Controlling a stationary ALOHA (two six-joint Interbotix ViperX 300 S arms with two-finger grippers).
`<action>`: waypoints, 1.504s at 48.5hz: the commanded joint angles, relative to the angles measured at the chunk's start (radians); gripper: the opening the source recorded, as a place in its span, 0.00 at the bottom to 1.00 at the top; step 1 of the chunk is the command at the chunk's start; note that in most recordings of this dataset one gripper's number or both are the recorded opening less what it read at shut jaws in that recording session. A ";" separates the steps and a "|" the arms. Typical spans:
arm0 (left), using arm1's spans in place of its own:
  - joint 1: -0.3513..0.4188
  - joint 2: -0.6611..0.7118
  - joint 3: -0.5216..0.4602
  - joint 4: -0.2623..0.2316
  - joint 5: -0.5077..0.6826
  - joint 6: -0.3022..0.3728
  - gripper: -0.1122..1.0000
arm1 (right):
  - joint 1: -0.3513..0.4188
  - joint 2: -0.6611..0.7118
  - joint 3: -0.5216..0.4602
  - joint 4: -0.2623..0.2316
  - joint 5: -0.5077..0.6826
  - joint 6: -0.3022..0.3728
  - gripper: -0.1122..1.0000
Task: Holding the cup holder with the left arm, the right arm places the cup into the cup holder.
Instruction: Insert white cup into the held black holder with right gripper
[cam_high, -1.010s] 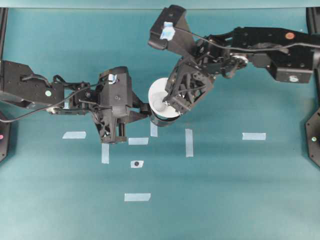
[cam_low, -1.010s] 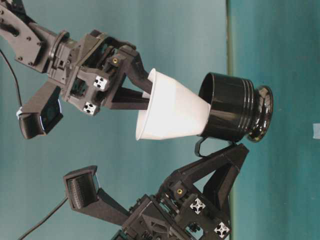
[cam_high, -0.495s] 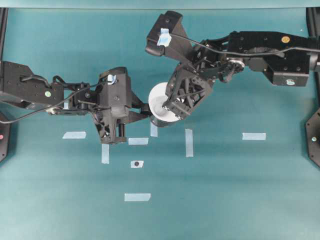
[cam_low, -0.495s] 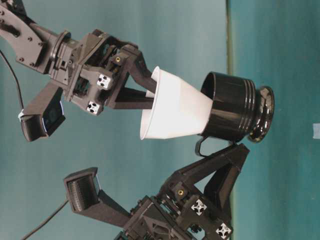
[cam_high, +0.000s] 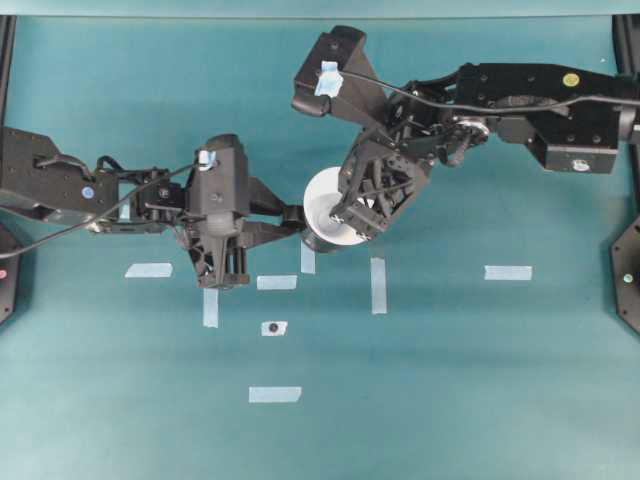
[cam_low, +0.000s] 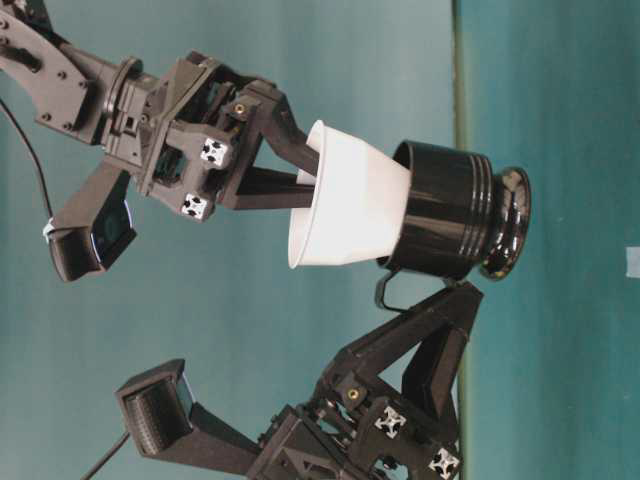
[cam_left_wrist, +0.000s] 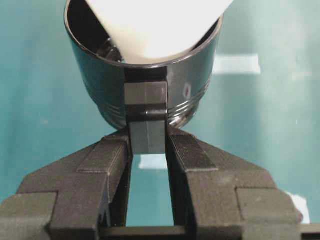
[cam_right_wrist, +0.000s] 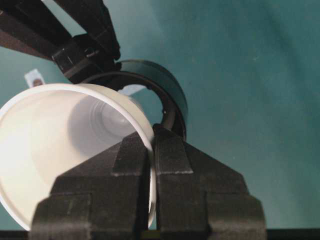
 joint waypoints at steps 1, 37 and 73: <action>-0.003 -0.029 -0.009 0.002 -0.023 -0.002 0.32 | 0.003 -0.043 -0.018 -0.002 -0.003 0.003 0.13; -0.012 -0.038 0.021 0.002 -0.060 -0.002 0.32 | 0.003 -0.044 -0.006 -0.002 0.003 0.008 0.50; -0.015 0.037 0.167 0.003 -0.413 -0.063 0.32 | 0.005 -0.189 0.009 -0.002 0.006 0.021 0.80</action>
